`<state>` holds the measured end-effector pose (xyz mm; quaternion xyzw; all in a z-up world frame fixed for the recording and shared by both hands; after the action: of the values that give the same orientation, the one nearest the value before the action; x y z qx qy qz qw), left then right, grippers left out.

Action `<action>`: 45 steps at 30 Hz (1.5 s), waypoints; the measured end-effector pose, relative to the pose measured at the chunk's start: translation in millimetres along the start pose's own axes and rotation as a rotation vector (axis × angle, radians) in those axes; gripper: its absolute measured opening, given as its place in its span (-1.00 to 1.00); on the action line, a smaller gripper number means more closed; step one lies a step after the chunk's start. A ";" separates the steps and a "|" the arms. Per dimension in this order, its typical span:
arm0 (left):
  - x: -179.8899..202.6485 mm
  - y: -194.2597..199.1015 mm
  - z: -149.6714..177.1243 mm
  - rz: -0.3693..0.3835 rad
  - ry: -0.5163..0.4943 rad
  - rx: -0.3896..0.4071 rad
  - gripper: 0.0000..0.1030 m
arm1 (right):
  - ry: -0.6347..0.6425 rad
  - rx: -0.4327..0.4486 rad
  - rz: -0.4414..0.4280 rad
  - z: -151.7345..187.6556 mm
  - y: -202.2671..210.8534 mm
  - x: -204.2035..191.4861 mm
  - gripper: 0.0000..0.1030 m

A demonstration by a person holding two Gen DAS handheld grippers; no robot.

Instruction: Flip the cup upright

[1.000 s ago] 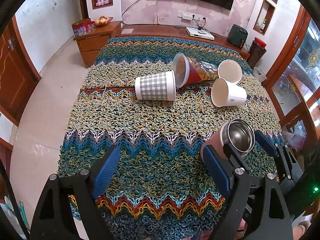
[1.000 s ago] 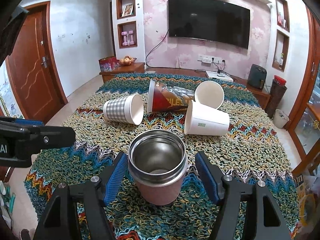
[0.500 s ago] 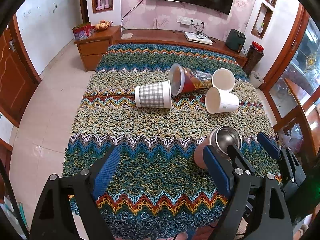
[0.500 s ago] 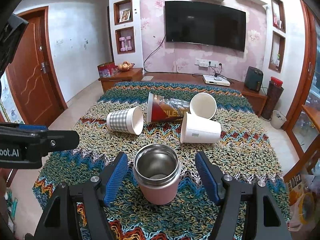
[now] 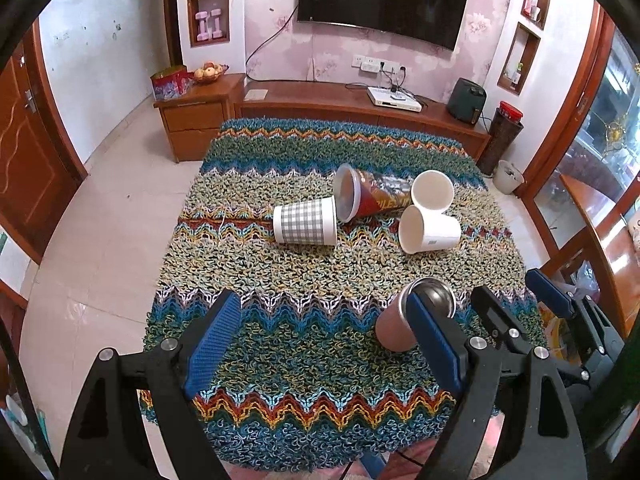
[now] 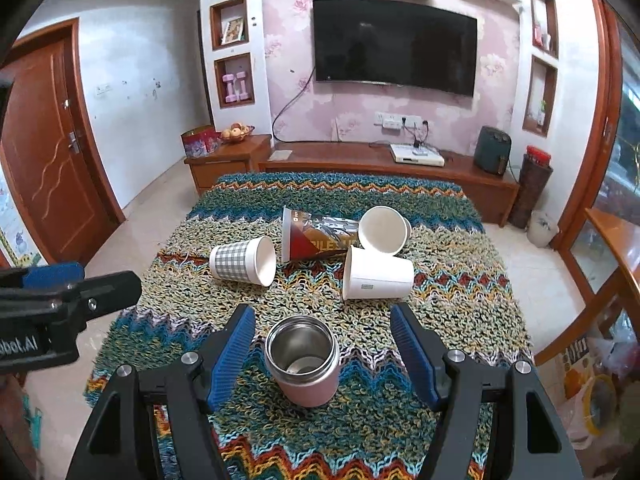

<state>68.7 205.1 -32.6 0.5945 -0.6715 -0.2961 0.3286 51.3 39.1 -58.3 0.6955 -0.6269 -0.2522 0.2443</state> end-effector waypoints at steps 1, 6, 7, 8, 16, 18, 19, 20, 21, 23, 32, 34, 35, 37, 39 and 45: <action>0.7 2.2 -0.5 0.000 0.000 0.004 0.69 | -0.009 -0.004 -0.005 -2.0 1.7 1.5 0.38; 6.8 10.3 -4.5 0.000 -0.007 0.028 0.69 | -0.034 -0.016 0.011 -14.0 18.1 7.2 0.38; 8.0 11.4 -5.0 -0.001 -0.009 0.032 0.69 | -0.035 -0.012 0.016 -15.7 20.8 7.6 0.38; 8.8 12.5 -5.2 -0.003 -0.010 0.035 0.69 | -0.038 -0.005 0.028 -18.3 25.6 9.5 0.38; 14.9 17.4 -6.8 -0.025 -0.021 0.048 0.69 | -0.058 0.037 0.055 -30.4 46.3 16.7 0.50; 17.0 19.4 -6.7 -0.029 -0.026 0.054 0.69 | -0.056 0.044 0.053 -32.2 49.3 16.6 0.50; 17.6 20.1 -6.9 -0.031 -0.027 0.057 0.69 | -0.055 0.046 0.055 -32.4 50.3 16.3 0.50; 18.7 21.4 -6.8 -0.035 -0.029 0.061 0.69 | -0.052 0.049 0.055 -33.0 50.7 15.0 0.50; 19.1 22.0 -7.0 -0.037 -0.031 0.063 0.69 | -0.049 0.049 0.054 -33.3 51.6 14.3 0.50; 19.4 22.9 -7.2 -0.043 -0.030 0.065 0.69 | -0.046 0.052 0.055 -33.7 52.8 13.3 0.50; 20.6 26.1 -8.7 -0.063 -0.028 0.076 0.69 | -0.037 0.065 0.055 -37.9 55.6 11.8 0.50; 20.5 25.8 -9.4 -0.067 -0.027 0.075 0.69 | -0.037 0.066 0.053 -38.2 56.0 11.4 0.50; 20.3 25.7 -9.6 -0.070 -0.027 0.075 0.69 | -0.036 0.066 0.054 -38.4 55.7 11.5 0.50; 19.8 26.0 -10.5 -0.074 -0.027 0.077 0.69 | -0.037 0.067 0.054 -38.5 56.3 12.1 0.50; 20.1 25.5 -10.6 -0.078 -0.027 0.081 0.69 | -0.039 0.068 0.054 -38.6 56.6 12.3 0.50; 21.6 24.2 -11.3 -0.087 -0.029 0.083 0.69 | -0.046 0.065 0.051 -41.3 55.3 13.6 0.50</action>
<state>61.4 186.4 -4.6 0.6317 -0.6616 -0.2906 0.2806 38.3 21.3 8.5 0.6809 -0.6578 -0.2412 0.2133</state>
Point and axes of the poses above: each gripper's, at about its wrist camera, not at the fingertips, and y roughly against the way its jaws point, x to its right, z to its underside, the point moved 2 cm from there along -y, roughly the way its jaws point, and after that the axes turned 1 degree about x, right-handed, at the moved point
